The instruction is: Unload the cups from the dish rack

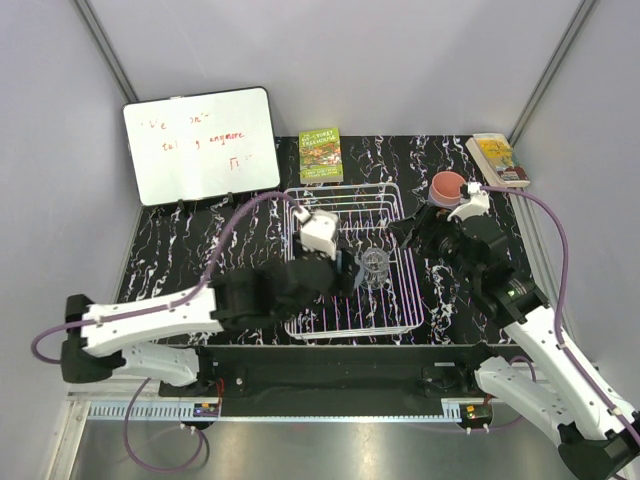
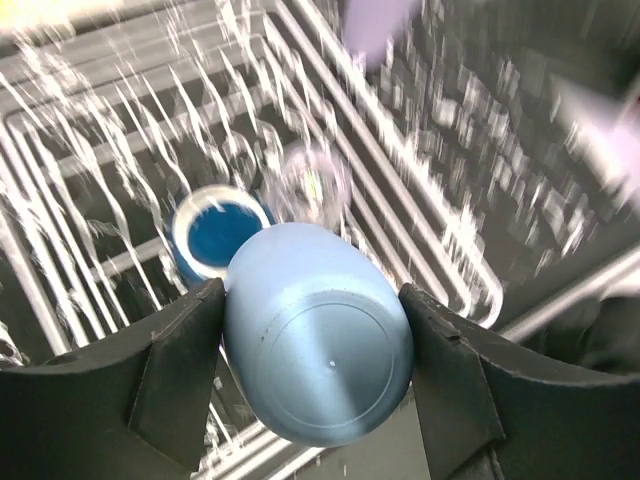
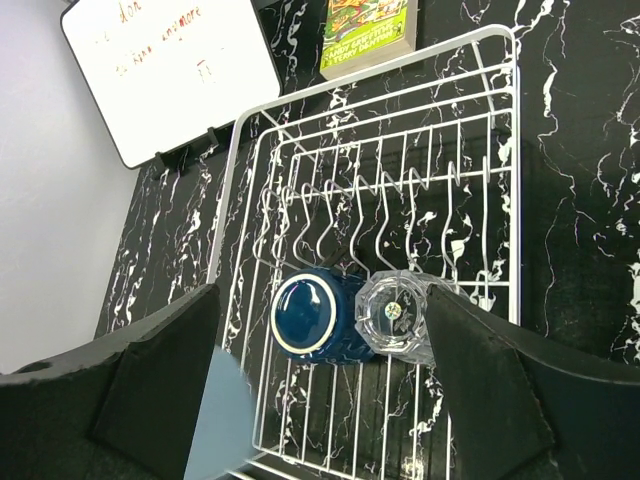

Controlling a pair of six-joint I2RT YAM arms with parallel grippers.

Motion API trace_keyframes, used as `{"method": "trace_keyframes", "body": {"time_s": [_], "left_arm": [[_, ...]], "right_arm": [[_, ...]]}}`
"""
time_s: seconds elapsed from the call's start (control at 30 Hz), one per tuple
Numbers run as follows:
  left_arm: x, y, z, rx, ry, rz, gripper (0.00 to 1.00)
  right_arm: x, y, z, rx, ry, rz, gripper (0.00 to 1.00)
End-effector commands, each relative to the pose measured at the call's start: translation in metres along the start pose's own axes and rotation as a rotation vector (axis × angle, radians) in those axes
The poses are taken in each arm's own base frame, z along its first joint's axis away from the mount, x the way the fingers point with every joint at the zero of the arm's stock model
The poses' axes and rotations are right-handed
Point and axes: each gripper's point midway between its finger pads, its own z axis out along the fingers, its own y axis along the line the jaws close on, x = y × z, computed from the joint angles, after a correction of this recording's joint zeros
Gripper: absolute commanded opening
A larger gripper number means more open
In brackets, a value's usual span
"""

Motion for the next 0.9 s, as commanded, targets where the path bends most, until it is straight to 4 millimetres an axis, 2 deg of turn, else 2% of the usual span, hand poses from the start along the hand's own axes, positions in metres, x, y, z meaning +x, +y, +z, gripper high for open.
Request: {"method": "trace_keyframes", "body": {"time_s": [0.0, 0.03, 0.07, 0.1, 0.13, 0.17, 0.23, 0.27, 0.3, 0.33, 0.37, 0.4, 0.43, 0.47, 0.5, 0.53, 0.57, 0.6, 0.63, 0.7, 0.77, 0.8, 0.87], "left_arm": [[-0.063, 0.035, -0.016, -0.044, -0.173, -0.076, 0.0], [-0.056, 0.037, -0.012, -0.017, -0.153, -0.094, 0.0], [-0.071, 0.053, -0.013, -0.023, -0.199, -0.155, 0.0], [-0.073, 0.058, -0.012, -0.012, -0.21, -0.181, 0.0], [-0.075, 0.056, -0.012, 0.046, -0.208, -0.207, 0.0], [-0.079, 0.07, -0.01, 0.053, -0.256, -0.251, 0.0], [-0.083, 0.077, -0.008, 0.135, -0.281, -0.308, 0.0], [-0.088, 0.076, -0.013, 0.213, -0.341, -0.342, 0.0], [-0.085, 0.065, -0.017, 0.327, -0.333, -0.349, 0.0], [-0.091, 0.072, -0.018, 0.358, -0.368, -0.404, 0.0], [-0.114, 0.069, -0.036, 0.444, -0.48, -0.433, 0.0], [-0.095, 0.062, -0.034, 0.529, -0.431, -0.458, 0.0], [-0.112, 0.067, -0.044, 0.576, -0.512, -0.472, 0.0], [-0.11, 0.067, -0.046, 0.613, -0.519, -0.482, 0.0], [-0.098, 0.063, -0.045, 0.676, -0.476, -0.519, 0.0], [-0.108, 0.069, -0.051, 0.716, -0.54, -0.526, 0.0], [-0.108, 0.07, -0.054, 0.746, -0.549, -0.545, 0.0], [-0.097, 0.069, -0.053, 0.79, -0.509, -0.591, 0.0], [-0.104, 0.073, -0.057, 0.823, -0.557, -0.593, 0.0], [-0.097, 0.073, -0.06, 0.882, -0.538, -0.638, 0.0], [-0.1, 0.072, -0.063, 0.936, -0.561, -0.635, 0.0], [-0.095, 0.071, -0.057, 0.956, -0.523, -0.657, 0.0], [-0.098, 0.065, -0.064, 1.016, -0.529, -0.635, 0.0]], "right_arm": [[-0.011, 0.009, -0.007, -0.027, -0.038, 0.01, 0.92], [-0.007, 0.009, -0.005, -0.032, -0.025, 0.021, 0.91], [-0.005, 0.011, -0.004, -0.046, -0.017, 0.026, 0.91], [0.0, 0.017, -0.004, -0.082, 0.009, 0.031, 0.91], [0.0, 0.02, -0.004, -0.095, 0.009, 0.05, 0.91], [0.006, 0.027, -0.002, -0.145, 0.023, 0.061, 0.89], [0.011, 0.043, -0.007, -0.244, 0.046, 0.096, 0.87], [0.012, 0.049, -0.007, -0.288, 0.038, 0.106, 0.86], [0.014, 0.057, -0.011, -0.337, 0.048, 0.115, 0.85], [0.014, 0.061, -0.013, -0.361, 0.05, 0.135, 0.85], [0.013, 0.066, -0.014, -0.394, 0.042, 0.141, 0.84], [0.015, 0.071, -0.016, -0.426, 0.056, 0.144, 0.84], [0.016, 0.074, -0.017, -0.445, 0.063, 0.156, 0.84], [0.014, 0.079, -0.018, -0.475, 0.057, 0.16, 0.84], [0.016, 0.083, -0.019, -0.503, 0.07, 0.163, 0.84], [0.015, 0.088, -0.021, -0.532, 0.066, 0.177, 0.83], [0.016, 0.092, -0.024, -0.565, 0.077, 0.184, 0.84], [0.016, 0.096, -0.026, -0.588, 0.077, 0.193, 0.84], [0.014, 0.1, -0.028, -0.62, 0.067, 0.216, 0.84], [0.016, 0.106, -0.031, -0.665, 0.081, 0.236, 0.83], [0.014, 0.114, -0.037, -0.724, 0.085, 0.264, 0.83], [0.014, 0.117, -0.037, -0.74, 0.098, 0.288, 0.83], [0.009, 0.127, -0.043, -0.802, 0.096, 0.29, 0.83]]}}
